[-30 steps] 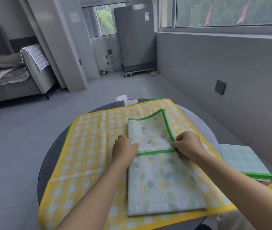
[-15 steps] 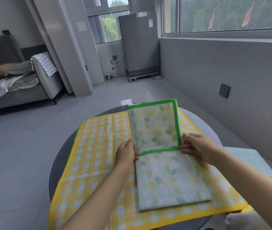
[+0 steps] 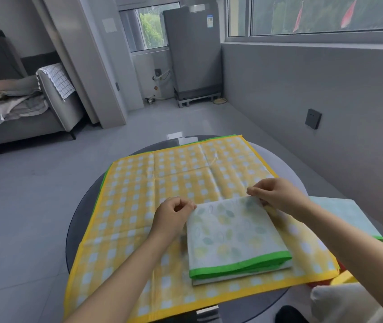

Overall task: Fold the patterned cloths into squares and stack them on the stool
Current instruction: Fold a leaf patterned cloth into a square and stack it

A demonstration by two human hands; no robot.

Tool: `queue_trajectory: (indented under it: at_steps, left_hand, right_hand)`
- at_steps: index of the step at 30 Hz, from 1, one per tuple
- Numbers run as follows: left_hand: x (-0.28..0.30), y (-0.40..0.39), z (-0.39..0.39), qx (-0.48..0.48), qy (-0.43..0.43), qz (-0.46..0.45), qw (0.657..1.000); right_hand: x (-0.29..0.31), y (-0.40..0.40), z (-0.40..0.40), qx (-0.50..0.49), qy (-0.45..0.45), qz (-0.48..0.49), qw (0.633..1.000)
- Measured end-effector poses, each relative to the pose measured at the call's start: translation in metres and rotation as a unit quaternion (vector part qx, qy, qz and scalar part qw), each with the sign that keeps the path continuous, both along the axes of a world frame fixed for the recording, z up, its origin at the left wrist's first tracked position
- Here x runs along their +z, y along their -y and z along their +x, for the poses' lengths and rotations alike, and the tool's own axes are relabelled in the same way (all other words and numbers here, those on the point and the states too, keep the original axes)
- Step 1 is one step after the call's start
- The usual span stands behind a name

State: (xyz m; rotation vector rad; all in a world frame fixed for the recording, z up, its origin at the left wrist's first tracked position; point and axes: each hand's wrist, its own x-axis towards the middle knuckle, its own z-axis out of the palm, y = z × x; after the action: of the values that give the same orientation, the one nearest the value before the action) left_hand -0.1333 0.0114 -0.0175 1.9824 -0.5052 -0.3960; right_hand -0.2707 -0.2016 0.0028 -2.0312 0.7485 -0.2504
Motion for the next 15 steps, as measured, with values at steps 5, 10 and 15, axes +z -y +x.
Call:
queue_trajectory:
  at_steps: [5, 10, 15]
  left_hand:
    - [-0.003, 0.001, -0.004, -0.033, 0.069, 0.031, 0.997]
    - [-0.002, 0.003, -0.011, -0.076, 0.113, 0.083, 0.987]
    - [-0.007, 0.006, -0.027, -0.086, 0.211, 0.162, 0.960]
  right_hand:
    - [-0.007, -0.003, 0.002, 0.039, -0.010, -0.093, 0.995]
    - [-0.014, -0.009, 0.002, 0.080, -0.036, -0.193, 0.977]
    - [-0.021, -0.016, 0.002, 0.107, -0.058, -0.302, 0.945]
